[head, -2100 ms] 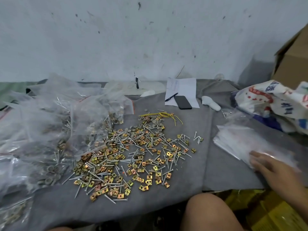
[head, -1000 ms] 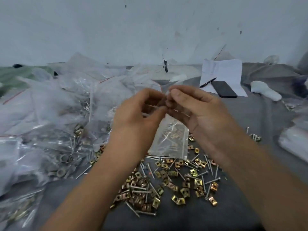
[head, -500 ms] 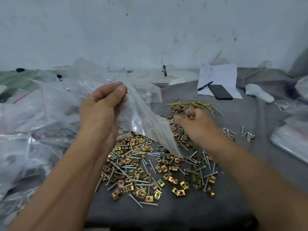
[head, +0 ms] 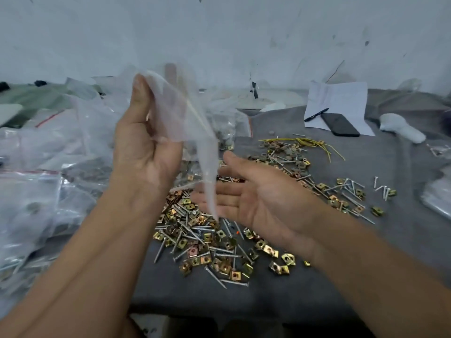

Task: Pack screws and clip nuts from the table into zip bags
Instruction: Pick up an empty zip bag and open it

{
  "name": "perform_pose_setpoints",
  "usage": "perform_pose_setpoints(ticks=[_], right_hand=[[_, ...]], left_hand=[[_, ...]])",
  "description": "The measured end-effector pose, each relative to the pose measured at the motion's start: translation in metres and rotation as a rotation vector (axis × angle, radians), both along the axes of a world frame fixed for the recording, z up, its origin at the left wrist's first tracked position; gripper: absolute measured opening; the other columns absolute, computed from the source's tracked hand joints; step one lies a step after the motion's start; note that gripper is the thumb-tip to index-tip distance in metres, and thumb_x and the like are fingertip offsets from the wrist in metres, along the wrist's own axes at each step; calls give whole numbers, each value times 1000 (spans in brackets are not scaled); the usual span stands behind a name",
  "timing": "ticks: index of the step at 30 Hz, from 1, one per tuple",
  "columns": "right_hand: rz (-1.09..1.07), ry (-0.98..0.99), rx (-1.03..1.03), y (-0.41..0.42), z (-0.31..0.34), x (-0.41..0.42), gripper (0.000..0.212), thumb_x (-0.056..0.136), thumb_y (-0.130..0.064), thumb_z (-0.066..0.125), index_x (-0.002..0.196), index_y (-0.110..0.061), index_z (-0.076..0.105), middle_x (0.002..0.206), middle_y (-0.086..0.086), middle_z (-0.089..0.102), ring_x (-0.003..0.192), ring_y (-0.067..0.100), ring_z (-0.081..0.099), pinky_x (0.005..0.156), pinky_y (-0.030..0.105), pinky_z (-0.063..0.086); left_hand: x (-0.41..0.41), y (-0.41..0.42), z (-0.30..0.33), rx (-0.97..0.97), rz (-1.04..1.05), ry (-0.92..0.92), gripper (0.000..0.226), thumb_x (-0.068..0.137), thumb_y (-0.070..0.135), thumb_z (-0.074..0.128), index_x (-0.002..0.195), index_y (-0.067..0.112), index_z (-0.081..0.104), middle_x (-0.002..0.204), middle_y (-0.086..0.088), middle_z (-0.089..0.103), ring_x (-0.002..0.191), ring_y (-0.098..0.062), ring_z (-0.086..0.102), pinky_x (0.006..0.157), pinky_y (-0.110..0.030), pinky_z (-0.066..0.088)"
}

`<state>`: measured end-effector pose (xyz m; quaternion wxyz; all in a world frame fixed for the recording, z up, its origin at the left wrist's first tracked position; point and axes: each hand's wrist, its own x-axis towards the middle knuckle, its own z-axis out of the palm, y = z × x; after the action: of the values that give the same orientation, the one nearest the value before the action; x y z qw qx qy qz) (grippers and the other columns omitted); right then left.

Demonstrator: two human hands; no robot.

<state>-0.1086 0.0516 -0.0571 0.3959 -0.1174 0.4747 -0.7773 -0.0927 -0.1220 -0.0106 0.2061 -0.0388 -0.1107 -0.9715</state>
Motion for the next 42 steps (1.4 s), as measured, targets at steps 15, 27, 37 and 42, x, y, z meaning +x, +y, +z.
perform_pose_setpoints(ticks=[15, 27, 37, 42], right_hand=[[-240, -39, 58, 15, 0, -15, 22, 87, 4, 71, 110, 4, 69, 96, 18, 78, 76, 20, 75, 65, 26, 62], [-654, 284, -34, 15, 0, -22, 32, 77, -4, 84, 105, -16, 75, 94, 2, 79, 90, 15, 76, 78, 22, 58], [-709, 682, 278, 20, -5, -15, 7, 84, -28, 85, 88, -25, 80, 82, -9, 78, 80, 5, 75, 69, 18, 58], [-625, 692, 377, 20, -3, -15, 15, 77, -34, 90, 82, -24, 80, 79, -5, 78, 79, 11, 76, 78, 36, 62]], left_hand=[[-16, -10, -13, 16, 76, -106, 24, 88, -5, 71, 111, -14, 70, 107, -29, 77, 98, -38, 79, 113, -37, 51], [10, 67, -20, -1691, 799, -568, 12, 100, 37, 68, 100, 26, 69, 99, 9, 69, 88, -4, 64, 83, -35, 55], [-6, 68, -32, -1295, 372, -549, 8, 95, 22, 78, 89, 19, 82, 79, -1, 80, 80, -21, 79, 83, -55, 65], [-4, 69, -29, -1220, 350, -525, 13, 96, 22, 77, 88, 14, 82, 78, -2, 79, 63, -17, 71, 62, -40, 65]])
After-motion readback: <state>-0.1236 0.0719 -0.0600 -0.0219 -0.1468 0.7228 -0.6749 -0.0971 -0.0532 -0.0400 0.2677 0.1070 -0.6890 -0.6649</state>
